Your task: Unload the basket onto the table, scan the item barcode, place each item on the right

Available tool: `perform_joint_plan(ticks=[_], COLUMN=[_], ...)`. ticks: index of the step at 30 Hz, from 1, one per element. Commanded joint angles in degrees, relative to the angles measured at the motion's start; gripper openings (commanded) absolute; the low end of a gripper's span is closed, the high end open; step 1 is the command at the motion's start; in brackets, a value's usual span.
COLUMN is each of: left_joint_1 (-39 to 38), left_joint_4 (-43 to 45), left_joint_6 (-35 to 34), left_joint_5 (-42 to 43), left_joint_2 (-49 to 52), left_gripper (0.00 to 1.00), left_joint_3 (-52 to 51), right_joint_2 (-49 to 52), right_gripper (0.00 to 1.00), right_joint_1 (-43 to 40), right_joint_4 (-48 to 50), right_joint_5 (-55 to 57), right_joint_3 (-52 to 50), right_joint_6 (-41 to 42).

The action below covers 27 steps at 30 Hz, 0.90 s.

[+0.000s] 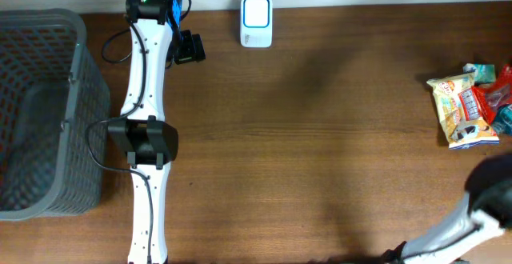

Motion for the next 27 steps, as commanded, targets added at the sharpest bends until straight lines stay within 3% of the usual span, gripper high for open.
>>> perform_joint_plan(ticks=[1, 6, 11, 14, 17, 24, 27], left_joint_1=[0.15, 0.04, 0.09, 0.04, 0.09, 0.09, 0.09], left_joint_4=[-0.09, -0.09, -0.09, -0.09, -0.09, -0.09, -0.09], left_joint_6=[-0.57, -0.57, -0.57, -0.57, -0.59, -0.57, -0.57], left_joint_5=[0.22, 0.22, 0.22, 0.22, 0.22, 0.22, 0.22], left_joint_2=[-1.33, -1.33, -1.33, -1.33, -1.33, -1.33, -1.33], left_gripper=[0.99, 0.99, 0.99, 0.99, 0.99, 0.99, 0.99], left_joint_3=[0.04, 0.04, 0.04, 0.04, 0.04, 0.04, 0.04], right_joint_2=[-13.70, -26.71, -41.11, -50.34, -56.52, -58.97, -63.21], right_gripper=[0.98, 0.98, 0.98, 0.98, 0.98, 0.98, 0.98], right_joint_1=[0.83, 8.83, 27.93, 38.45, 41.07, 41.09, 41.75], right_joint_4=[-5.29, -14.25, -19.58, -21.46, -21.44, -21.44, -18.62], right_joint_5=[-7.52, -11.13, -11.10, -12.28, -16.24, -14.95, -15.17], right_joint_3=[0.74, 0.72, -0.22, -7.98, -15.50, -19.67, -32.15], right_joint_6=[0.87, -0.04, -0.02, 0.22, 0.17, -1.77, -1.36])
